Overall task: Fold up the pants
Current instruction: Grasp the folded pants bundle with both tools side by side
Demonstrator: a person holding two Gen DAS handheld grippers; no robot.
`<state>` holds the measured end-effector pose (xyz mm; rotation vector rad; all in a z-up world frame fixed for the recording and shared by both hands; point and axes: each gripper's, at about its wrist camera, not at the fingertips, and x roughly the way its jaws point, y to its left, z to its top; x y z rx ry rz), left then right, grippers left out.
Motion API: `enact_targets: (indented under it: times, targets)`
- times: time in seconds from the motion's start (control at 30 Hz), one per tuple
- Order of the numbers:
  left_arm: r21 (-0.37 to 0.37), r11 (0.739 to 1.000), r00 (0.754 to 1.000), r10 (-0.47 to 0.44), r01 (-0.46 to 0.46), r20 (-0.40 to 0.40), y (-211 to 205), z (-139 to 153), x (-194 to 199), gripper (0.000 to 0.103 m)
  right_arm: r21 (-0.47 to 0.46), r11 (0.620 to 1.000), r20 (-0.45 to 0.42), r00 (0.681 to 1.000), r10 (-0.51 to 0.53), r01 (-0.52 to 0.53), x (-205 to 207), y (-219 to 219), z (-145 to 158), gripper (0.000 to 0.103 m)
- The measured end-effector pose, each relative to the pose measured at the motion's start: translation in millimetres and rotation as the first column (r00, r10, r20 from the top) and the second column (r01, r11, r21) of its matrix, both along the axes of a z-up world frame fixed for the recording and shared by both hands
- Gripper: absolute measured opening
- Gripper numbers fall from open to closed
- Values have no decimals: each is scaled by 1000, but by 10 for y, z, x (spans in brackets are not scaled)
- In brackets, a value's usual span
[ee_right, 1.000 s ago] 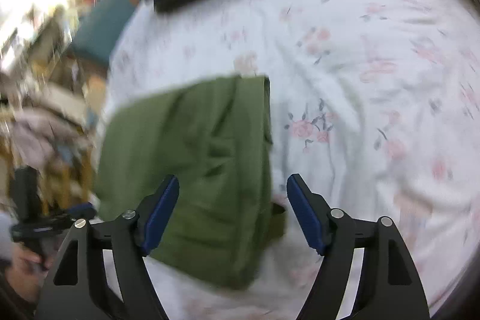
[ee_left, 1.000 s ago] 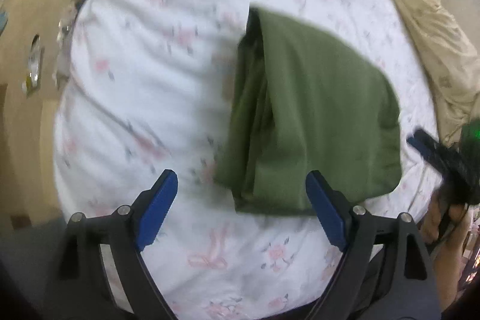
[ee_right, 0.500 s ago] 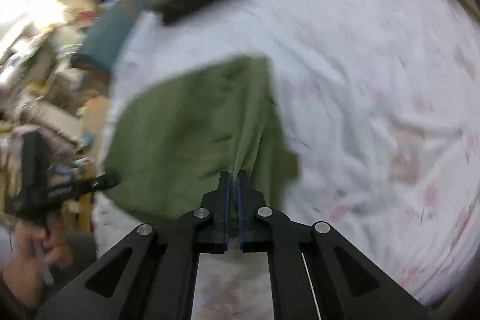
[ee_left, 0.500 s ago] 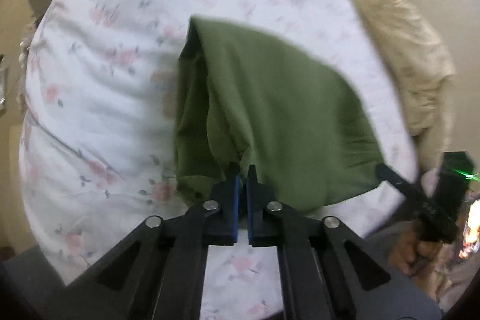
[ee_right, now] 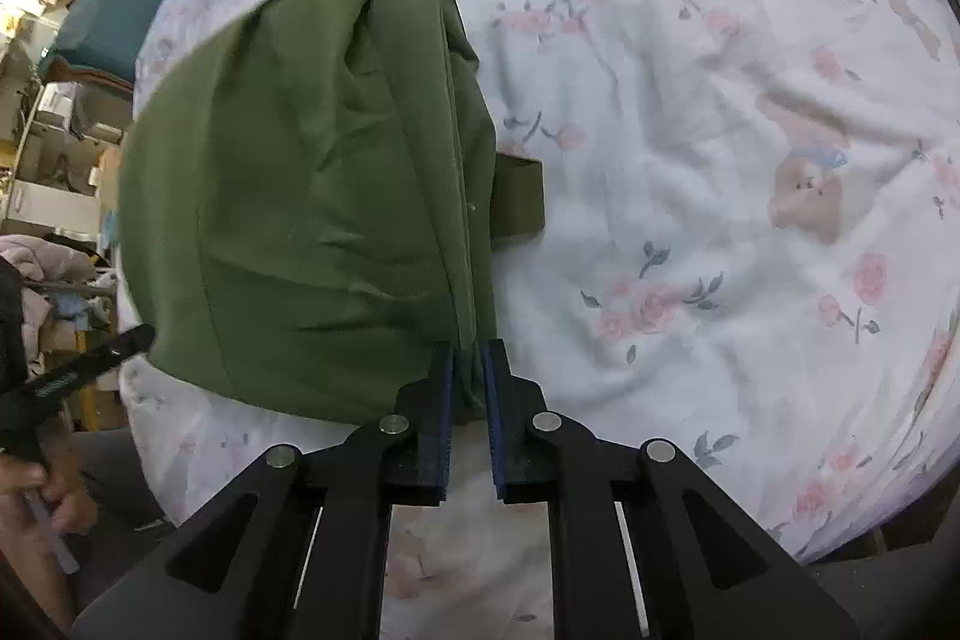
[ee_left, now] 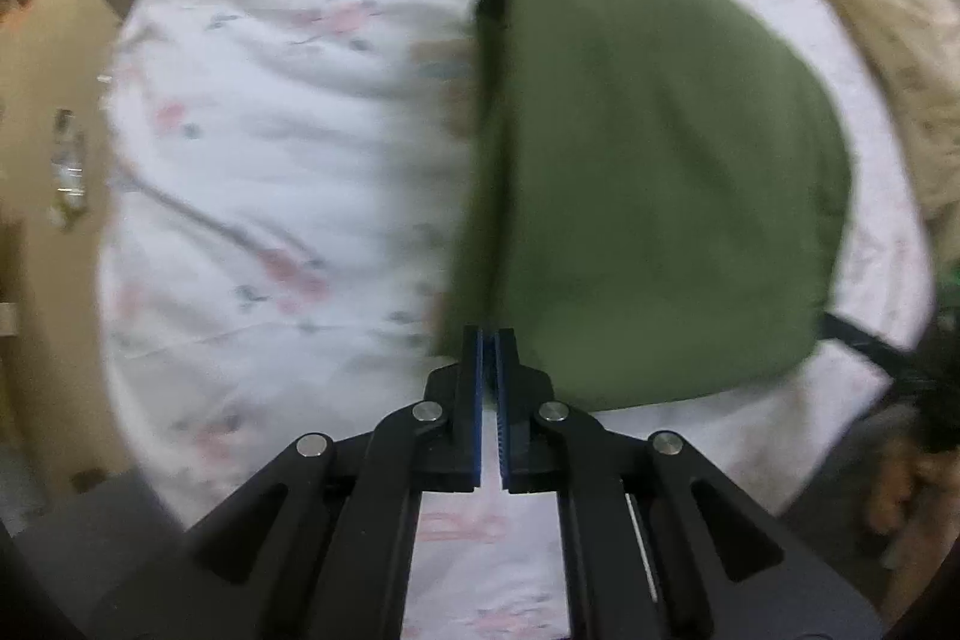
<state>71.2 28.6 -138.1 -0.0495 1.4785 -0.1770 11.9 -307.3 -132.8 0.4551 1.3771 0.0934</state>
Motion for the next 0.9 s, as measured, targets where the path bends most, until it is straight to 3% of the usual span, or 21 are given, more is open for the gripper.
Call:
enact_targets:
  times: [0.03, 0.1, 0.17, 0.23, 0.27, 0.3, 0.4, 0.57, 0.63, 0.7, 0.73, 0.8, 0.9]
  targets:
    - [27, 1000, 1000, 8, -8, 3, 17, 13, 5, 4, -8, 1000, 26, 1000, -16, 16, -21, -43, 77, 13]
    - [9, 999, 999, 33, -33, 40, 70, 151, 23, 10, -33, 998, 101, 993, -56, 59, -85, -155, 283, 13]
    - [-24, 999, 994, 36, -34, 98, 82, 349, 78, 37, 15, 995, 150, 984, -97, 96, -30, -282, 441, 17]
    - [-38, 999, 987, 36, -31, 157, 91, 523, 146, 56, 77, 992, 167, 980, -111, 99, 93, -360, 547, 29]
    - [-36, 999, 981, 41, -34, 190, 85, 615, 190, 63, 101, 991, 182, 977, -111, 94, 174, -386, 592, 46]
    - [-35, 999, 975, 44, -38, 219, 92, 705, 275, 65, 111, 990, 196, 975, -106, 86, 274, -353, 627, 50]
    - [-51, 998, 970, 36, -25, 241, 69, 784, 578, 65, 193, 980, 207, 974, -92, 51, 668, -321, 655, 50]
    - [-124, 989, 975, 104, -80, 198, 84, 568, 1107, 65, 122, 992, 201, 979, -40, 15, 1246, -146, 554, 46]
    - [-130, 984, 977, 140, -120, 164, 99, 413, 1271, 64, 78, 997, 181, 983, -27, 13, 1421, -122, 450, 43]
    - [-158, 978, 979, 158, -137, 131, 105, 292, 1350, 63, 87, 996, 150, 988, -21, 8, 1535, -123, 311, 30]
    - [-166, 976, 980, 159, -138, 120, 99, 244, 1376, 63, 92, 996, 145, 989, -17, 3, 1561, -123, 271, 29]
    - [-169, 977, 982, 149, -128, 118, 61, 168, 1416, 61, 86, 996, 147, 989, -8, -5, 1603, -111, 219, 29]
    - [-195, 976, 986, 120, -95, 118, -19, 117, 1485, 49, 84, 996, 149, 989, 11, -24, 1644, -89, 194, 28]
